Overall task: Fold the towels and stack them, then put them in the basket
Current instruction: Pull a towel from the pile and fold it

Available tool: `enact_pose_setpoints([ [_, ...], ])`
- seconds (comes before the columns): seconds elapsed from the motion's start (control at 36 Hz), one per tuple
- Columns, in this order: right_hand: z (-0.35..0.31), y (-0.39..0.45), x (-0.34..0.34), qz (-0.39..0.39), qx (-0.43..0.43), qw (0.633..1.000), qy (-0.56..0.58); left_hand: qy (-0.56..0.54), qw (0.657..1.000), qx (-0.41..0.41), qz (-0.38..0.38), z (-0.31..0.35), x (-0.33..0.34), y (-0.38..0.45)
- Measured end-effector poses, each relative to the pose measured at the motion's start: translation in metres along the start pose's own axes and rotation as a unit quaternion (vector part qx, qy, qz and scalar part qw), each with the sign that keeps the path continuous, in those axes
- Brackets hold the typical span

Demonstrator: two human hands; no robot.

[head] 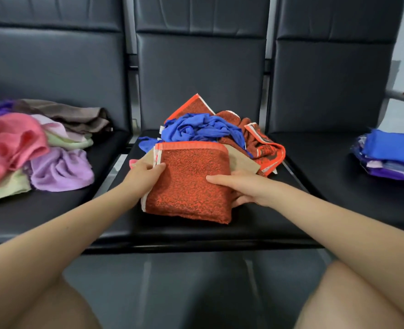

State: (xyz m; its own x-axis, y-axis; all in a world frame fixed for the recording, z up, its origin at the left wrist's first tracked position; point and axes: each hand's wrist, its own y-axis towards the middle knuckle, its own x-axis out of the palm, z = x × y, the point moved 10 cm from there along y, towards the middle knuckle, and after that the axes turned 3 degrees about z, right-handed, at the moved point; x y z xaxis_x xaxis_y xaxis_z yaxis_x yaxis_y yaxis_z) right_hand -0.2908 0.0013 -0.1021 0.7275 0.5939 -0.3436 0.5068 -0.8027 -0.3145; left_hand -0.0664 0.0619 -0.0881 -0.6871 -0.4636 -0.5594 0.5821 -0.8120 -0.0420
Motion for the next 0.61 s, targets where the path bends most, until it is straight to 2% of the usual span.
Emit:
enact_pose_setpoints([
  [0.08, 0.003, -0.001, 0.005, -0.003, -0.001, 0.998, 0.062, -0.098, 0.994, -0.017, -0.04, 0.0, 0.006, -0.007],
  [0.19, -0.009, -0.006, 0.0, 0.013, -0.034, 0.98, 0.194, -0.167, 0.983, 0.024, -0.07, 0.023, 0.012, -0.021],
  [0.25, -0.018, -0.013, -0.015, 0.044, -0.048, 0.969, 0.24, -0.173, 0.982, 0.056, -0.059, 0.041, 0.01, -0.027],
  [0.33, -0.018, -0.025, -0.035, 0.076, -0.021, 0.947, 0.31, -0.142, 0.981, 0.116, -0.06, 0.071, 0.018, -0.046],
  [0.5, -0.007, -0.064, -0.107, 0.187, -0.076, 0.94, 0.274, -0.189, 0.961, 0.158, -0.128, 0.116, 0.078, -0.078],
  [0.61, 0.018, -0.088, -0.167, 0.264, -0.079, 0.929, 0.247, -0.158, 0.953, 0.188, -0.176, 0.151, 0.128, -0.093],
])
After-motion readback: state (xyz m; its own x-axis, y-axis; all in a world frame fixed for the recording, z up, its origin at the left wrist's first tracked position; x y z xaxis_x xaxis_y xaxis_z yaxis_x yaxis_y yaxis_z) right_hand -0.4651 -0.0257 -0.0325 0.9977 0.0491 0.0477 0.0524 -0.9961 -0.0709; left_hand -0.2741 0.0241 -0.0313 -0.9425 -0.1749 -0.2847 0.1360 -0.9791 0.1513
